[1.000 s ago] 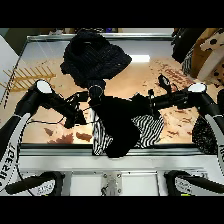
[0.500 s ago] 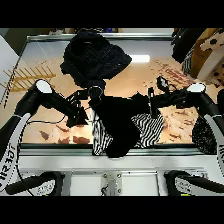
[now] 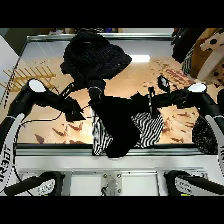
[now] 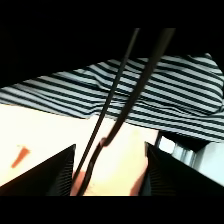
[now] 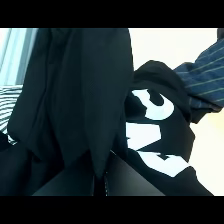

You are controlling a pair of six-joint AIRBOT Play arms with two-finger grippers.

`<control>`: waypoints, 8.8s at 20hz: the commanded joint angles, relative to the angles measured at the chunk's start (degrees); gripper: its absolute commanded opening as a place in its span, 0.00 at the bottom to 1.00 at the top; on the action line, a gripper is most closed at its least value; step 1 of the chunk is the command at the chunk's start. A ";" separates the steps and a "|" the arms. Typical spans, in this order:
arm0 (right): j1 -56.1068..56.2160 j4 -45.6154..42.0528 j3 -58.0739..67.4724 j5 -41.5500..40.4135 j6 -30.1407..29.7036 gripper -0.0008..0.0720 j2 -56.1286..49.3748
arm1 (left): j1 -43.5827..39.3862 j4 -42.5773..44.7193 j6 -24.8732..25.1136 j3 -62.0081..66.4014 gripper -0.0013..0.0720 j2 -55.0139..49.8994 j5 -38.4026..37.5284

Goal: Fold the clothes and pants, and hang the long-sleeved shirts on hangers.

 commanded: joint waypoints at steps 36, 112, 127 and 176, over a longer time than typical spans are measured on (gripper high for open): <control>-6.67 -0.07 0.07 -7.76 18.38 0.03 13.84 | -25.03 -9.46 -68.89 -21.38 0.96 18.40 41.97; 2.82 9.75 4.37 -19.56 44.85 0.03 27.19 | 13.70 6.97 -61.42 48.33 0.86 11.69 7.76; -47.17 -20.41 9.35 -36.89 62.77 0.03 42.80 | -1.11 7.15 -60.92 48.30 0.04 8.57 7.72; -50.90 -56.46 9.79 -57.83 87.58 0.03 43.17 | -4.37 7.17 -60.89 48.30 0.04 3.15 8.17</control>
